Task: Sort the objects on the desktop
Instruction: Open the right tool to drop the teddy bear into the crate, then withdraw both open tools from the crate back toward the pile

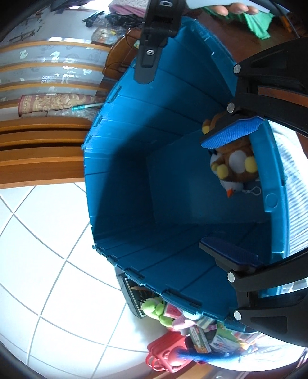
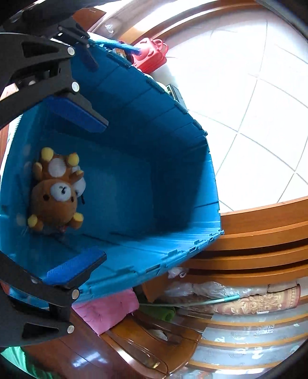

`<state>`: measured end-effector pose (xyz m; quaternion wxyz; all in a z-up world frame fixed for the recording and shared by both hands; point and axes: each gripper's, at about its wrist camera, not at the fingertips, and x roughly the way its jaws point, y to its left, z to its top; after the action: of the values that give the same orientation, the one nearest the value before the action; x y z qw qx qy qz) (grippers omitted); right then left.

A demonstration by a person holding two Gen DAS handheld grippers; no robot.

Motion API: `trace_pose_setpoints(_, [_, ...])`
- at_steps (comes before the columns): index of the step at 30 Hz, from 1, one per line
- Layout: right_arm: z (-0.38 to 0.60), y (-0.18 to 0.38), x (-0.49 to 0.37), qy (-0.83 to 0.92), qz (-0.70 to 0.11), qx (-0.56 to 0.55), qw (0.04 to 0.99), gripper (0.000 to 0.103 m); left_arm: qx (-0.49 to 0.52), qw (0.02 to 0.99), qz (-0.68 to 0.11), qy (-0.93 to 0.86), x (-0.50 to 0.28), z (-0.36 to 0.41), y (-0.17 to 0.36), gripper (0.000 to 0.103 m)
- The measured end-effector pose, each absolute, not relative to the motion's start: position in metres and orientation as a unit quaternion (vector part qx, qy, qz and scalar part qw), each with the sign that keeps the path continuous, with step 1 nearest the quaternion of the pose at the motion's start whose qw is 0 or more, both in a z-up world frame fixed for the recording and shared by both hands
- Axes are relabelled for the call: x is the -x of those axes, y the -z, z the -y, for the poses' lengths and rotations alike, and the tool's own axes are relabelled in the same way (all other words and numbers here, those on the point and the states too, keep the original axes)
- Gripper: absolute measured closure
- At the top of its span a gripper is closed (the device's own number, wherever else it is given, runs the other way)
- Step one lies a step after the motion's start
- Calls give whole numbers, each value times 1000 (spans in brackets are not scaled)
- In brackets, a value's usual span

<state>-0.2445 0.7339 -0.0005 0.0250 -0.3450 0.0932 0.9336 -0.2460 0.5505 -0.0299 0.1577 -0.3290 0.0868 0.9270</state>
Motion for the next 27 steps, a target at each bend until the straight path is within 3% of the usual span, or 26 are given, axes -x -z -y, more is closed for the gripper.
trace_pose_setpoints(16, [-721, 7, 191, -950, -111, 291, 18, 2, 266, 86, -69, -958, 190, -506, 14, 24])
trace_pose_setpoints(27, [-613, -8, 173, -974, -87, 199, -69, 0, 269, -94, -31, -958, 177, -318, 48, 19])
